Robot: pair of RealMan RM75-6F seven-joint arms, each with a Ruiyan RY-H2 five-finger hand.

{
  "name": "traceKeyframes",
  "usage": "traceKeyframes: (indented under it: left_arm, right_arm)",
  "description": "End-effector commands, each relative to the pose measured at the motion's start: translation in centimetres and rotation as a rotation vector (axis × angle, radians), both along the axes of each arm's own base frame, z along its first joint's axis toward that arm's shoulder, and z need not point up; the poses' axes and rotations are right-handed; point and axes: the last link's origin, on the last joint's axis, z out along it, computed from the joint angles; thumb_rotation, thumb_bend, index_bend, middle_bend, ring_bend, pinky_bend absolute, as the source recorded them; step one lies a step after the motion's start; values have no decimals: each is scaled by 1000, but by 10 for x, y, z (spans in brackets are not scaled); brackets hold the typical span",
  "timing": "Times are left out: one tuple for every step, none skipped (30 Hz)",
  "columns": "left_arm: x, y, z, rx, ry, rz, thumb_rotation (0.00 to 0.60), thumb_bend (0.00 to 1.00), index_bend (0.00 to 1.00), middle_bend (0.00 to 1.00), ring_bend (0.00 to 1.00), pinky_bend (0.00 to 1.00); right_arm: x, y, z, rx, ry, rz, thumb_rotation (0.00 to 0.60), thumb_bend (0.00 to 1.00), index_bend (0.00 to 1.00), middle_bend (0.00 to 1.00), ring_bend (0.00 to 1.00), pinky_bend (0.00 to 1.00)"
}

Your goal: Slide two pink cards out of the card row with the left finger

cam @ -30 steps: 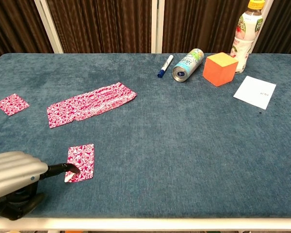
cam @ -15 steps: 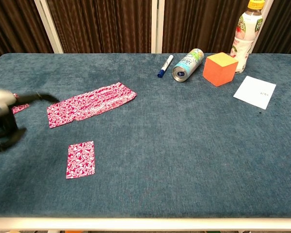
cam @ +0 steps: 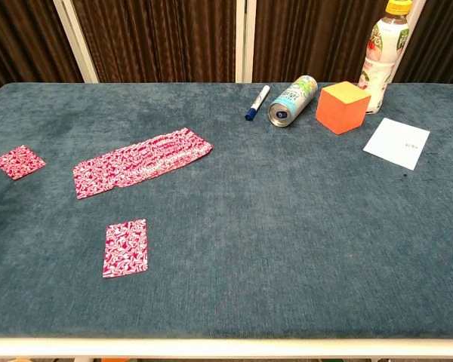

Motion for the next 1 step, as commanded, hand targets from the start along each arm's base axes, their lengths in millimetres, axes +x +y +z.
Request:
traceKeyframes:
  left_arm:
    - [-2,-2,6,29,-7,-7,462,264,88,0,0,49]
  right_arm:
    - [1,1,-2,4,0,1,600,235,0,0,0,0]
